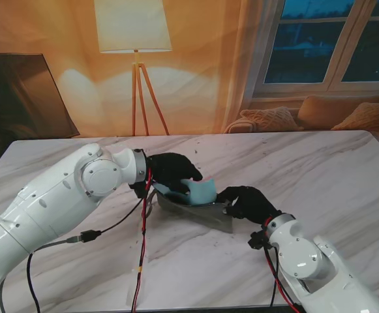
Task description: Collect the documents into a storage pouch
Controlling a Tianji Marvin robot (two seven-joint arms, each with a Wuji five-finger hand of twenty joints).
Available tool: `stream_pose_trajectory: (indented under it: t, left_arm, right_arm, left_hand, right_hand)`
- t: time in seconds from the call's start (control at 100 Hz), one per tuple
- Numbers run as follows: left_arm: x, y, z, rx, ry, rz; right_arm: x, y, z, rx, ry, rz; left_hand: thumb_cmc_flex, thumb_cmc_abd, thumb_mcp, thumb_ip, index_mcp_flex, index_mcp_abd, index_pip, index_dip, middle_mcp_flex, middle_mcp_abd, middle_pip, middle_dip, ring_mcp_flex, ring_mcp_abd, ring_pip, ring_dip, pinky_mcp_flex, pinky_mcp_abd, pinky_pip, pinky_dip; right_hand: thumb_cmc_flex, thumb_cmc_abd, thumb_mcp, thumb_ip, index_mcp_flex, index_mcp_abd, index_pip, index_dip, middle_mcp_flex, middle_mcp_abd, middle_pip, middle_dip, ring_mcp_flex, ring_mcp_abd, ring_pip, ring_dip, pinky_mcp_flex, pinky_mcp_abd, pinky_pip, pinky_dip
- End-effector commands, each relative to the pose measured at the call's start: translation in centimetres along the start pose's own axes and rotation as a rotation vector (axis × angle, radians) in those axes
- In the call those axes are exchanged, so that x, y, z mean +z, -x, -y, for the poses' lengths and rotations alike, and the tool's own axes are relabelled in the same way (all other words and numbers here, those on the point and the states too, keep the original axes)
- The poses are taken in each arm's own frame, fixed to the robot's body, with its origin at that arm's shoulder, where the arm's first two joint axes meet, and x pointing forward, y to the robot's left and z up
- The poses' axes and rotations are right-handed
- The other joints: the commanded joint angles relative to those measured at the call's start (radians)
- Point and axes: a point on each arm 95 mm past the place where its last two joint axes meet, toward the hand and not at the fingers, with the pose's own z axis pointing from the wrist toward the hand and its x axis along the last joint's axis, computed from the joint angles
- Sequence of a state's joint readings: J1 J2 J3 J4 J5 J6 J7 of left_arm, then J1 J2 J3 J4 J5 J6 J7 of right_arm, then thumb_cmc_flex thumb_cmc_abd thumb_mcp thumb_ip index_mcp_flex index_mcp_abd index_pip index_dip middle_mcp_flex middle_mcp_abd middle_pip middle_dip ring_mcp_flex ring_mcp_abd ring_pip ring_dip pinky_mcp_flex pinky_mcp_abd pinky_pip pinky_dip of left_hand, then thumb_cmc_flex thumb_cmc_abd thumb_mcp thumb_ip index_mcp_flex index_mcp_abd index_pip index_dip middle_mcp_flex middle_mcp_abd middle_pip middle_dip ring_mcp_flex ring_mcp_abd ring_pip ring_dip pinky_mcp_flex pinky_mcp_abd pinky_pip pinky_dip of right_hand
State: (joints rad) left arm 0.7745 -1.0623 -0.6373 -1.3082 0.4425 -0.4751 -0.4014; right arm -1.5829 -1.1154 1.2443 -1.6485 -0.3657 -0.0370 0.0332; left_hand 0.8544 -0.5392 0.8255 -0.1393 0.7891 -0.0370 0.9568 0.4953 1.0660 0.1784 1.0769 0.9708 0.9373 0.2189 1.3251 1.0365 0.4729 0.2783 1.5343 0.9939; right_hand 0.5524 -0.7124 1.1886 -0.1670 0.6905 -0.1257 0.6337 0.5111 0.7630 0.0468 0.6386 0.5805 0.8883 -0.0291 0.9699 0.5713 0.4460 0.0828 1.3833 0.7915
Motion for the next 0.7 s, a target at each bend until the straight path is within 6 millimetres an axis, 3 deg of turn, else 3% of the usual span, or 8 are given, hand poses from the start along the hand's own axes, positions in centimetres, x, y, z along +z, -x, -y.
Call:
stream_pose_trajectory:
  t: [0.0, 0.3, 0.42, 0.52, 0.62, 0.69]
  left_arm:
    - [-0.26, 0.1, -0.32, 0.006, 0.043, 0.006]
    - [-0.56, 0.11, -0.17, -0.009, 0.076, 0.013]
    - [-0.46, 0.11, -0.25, -0.024, 0.093, 0.013]
    - [-0.22, 0.34, -0.45, -0.014, 0.091, 0.02]
    - [0.09, 0.56, -0.53, 0.016, 0.068, 0.028]
    - [0.28, 0.63, -0.47, 0.034, 0.059, 0.031]
  right_arm:
    - [0.1, 0.32, 0.34, -0.004, -0.002, 0.021]
    - [0.36, 0.44, 0.59, -0.027, 0.029, 0.046]
    - [0.48, 0.43, 0.84, -0.027, 0.025, 0.049]
    - [0.47, 0.34, 0.95, -0.029, 0.024, 0.049]
    - [0.42, 0.26, 0.98, -0.033, 0.021, 0.047]
    - [0.4, 0.15, 1.01, -0.03, 0.028, 0.043]
  left_hand:
    - [0.052, 0.051, 0.001, 0.006, 0.01, -0.059, 0.06, 0.054, -0.019, 0.008, 0.007, -0.012, -0.023, 0.0, 0.012, 0.003, -0.014, -0.034, 0.002, 0.0]
    - [0.042, 0.042, 0.021, 0.021, 0.013, -0.052, 0.06, 0.081, -0.011, 0.021, 0.045, 0.0, 0.0, -0.018, 0.062, 0.023, 0.0, -0.033, 0.025, 0.021]
    - [0.042, 0.049, 0.018, 0.02, 0.008, -0.049, 0.056, 0.082, -0.016, 0.019, 0.044, 0.0, -0.005, -0.018, 0.062, 0.024, -0.005, -0.033, 0.023, 0.023]
    - [0.062, 0.065, -0.019, 0.009, 0.002, -0.04, 0.033, 0.061, -0.027, 0.015, 0.025, -0.006, -0.022, -0.005, 0.037, 0.022, -0.02, -0.033, 0.005, 0.025]
    - [0.068, 0.071, -0.038, -0.001, 0.001, -0.02, 0.009, 0.006, -0.028, 0.014, 0.004, -0.013, -0.028, 0.009, 0.016, 0.017, -0.019, -0.031, -0.002, 0.023]
    - [0.057, 0.065, -0.03, -0.004, 0.001, -0.011, 0.004, -0.023, -0.018, 0.014, 0.002, -0.02, -0.015, 0.008, 0.022, 0.016, -0.007, -0.029, 0.007, 0.023]
  right_hand:
    - [-0.029, -0.005, 0.036, 0.033, -0.067, 0.035, -0.043, 0.005, -0.05, -0.009, 0.003, 0.002, -0.003, -0.03, 0.035, 0.016, 0.007, -0.024, 0.038, 0.022]
    - [-0.06, -0.048, 0.001, 0.021, -0.254, 0.053, -0.105, 0.001, -0.188, -0.005, -0.014, -0.014, -0.043, -0.029, 0.051, 0.023, -0.011, -0.027, 0.044, 0.021]
    - [-0.06, -0.051, -0.001, 0.019, -0.271, 0.06, -0.103, 0.004, -0.183, -0.004, -0.004, -0.015, -0.047, -0.025, 0.052, 0.024, -0.015, -0.025, 0.044, 0.021]
    - [-0.052, -0.053, 0.005, 0.021, -0.243, 0.063, -0.089, 0.009, -0.134, 0.0, 0.017, -0.011, -0.031, -0.022, 0.06, 0.026, -0.004, -0.022, 0.051, 0.023]
    - [-0.016, -0.033, 0.036, 0.032, -0.138, 0.063, -0.049, 0.019, -0.028, 0.016, 0.053, -0.003, 0.016, -0.024, 0.076, 0.028, 0.038, -0.02, 0.068, 0.022]
    - [0.041, -0.06, 0.067, -0.047, -0.056, 0.061, -0.015, 0.021, 0.052, 0.028, 0.065, 0.026, 0.06, -0.01, 0.111, -0.035, 0.083, -0.014, 0.093, -0.007]
